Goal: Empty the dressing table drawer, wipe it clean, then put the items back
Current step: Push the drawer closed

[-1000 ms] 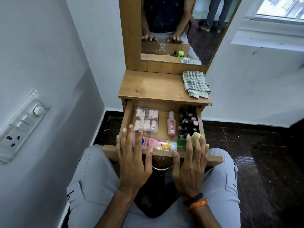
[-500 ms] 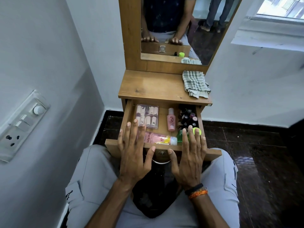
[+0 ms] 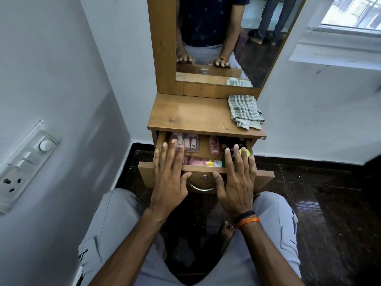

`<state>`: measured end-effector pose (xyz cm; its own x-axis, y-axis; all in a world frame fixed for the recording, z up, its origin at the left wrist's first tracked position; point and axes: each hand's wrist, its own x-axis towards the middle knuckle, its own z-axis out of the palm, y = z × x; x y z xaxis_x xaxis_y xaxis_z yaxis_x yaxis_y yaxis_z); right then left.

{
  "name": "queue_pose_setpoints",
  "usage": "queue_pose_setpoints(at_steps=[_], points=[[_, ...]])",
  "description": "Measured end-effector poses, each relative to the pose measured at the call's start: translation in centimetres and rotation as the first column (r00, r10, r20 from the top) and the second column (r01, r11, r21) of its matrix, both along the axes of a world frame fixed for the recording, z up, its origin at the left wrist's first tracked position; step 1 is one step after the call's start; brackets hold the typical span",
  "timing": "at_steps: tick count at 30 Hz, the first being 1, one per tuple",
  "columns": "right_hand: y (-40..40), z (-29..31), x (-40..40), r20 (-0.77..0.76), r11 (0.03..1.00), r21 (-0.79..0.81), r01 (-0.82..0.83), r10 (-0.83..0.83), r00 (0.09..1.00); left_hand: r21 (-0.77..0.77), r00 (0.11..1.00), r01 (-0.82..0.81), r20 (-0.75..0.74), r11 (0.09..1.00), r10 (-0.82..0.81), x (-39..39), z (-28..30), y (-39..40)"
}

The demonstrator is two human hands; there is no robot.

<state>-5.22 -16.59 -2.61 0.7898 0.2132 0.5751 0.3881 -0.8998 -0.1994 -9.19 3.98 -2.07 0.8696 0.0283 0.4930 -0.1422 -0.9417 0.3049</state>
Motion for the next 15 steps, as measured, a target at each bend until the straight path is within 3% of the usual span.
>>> queue_pose_setpoints(at_steps=[15], points=[[1.6,0.9,3.7,-0.006,0.959,0.236,0.157,-0.16,0.987,-0.105,0.981,-0.192,-0.06,0.976,0.187,4.6,1.9,-0.1]])
